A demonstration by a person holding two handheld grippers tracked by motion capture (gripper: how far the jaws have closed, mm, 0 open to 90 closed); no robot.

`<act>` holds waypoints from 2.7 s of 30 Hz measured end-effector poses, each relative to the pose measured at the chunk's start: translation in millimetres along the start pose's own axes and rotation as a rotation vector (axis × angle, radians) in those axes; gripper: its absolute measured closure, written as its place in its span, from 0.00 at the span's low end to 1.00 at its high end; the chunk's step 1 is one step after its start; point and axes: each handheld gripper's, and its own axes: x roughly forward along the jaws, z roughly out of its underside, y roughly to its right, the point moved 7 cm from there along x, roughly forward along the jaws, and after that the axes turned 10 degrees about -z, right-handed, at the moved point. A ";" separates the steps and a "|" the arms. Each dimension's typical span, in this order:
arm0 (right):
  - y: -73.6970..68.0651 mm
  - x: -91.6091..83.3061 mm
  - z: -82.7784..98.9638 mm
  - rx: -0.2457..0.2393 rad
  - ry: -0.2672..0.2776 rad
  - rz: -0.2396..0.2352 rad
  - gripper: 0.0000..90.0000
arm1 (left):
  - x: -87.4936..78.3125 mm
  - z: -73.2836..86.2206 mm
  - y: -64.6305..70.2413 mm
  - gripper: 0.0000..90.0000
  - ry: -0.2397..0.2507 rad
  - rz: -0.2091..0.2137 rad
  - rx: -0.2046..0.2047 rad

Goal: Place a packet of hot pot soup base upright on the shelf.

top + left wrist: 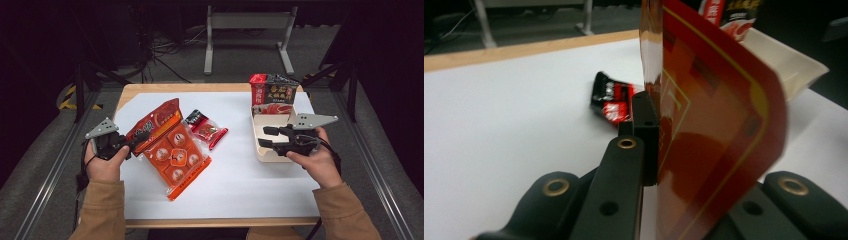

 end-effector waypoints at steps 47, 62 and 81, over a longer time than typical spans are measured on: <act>-34.9 81.6 -33.7 -0.143 -0.053 -0.190 0.42 | -30.8 -45.5 96.7 1.00 0.146 0.273 0.253; -52.8 108.0 -32.1 -0.202 -0.036 -0.289 0.40 | -34.8 -48.8 111.8 1.00 0.180 0.340 0.273; -65.8 123.5 -30.9 -0.314 0.001 -0.301 0.39 | -36.4 -51.7 110.6 1.00 0.214 0.337 0.236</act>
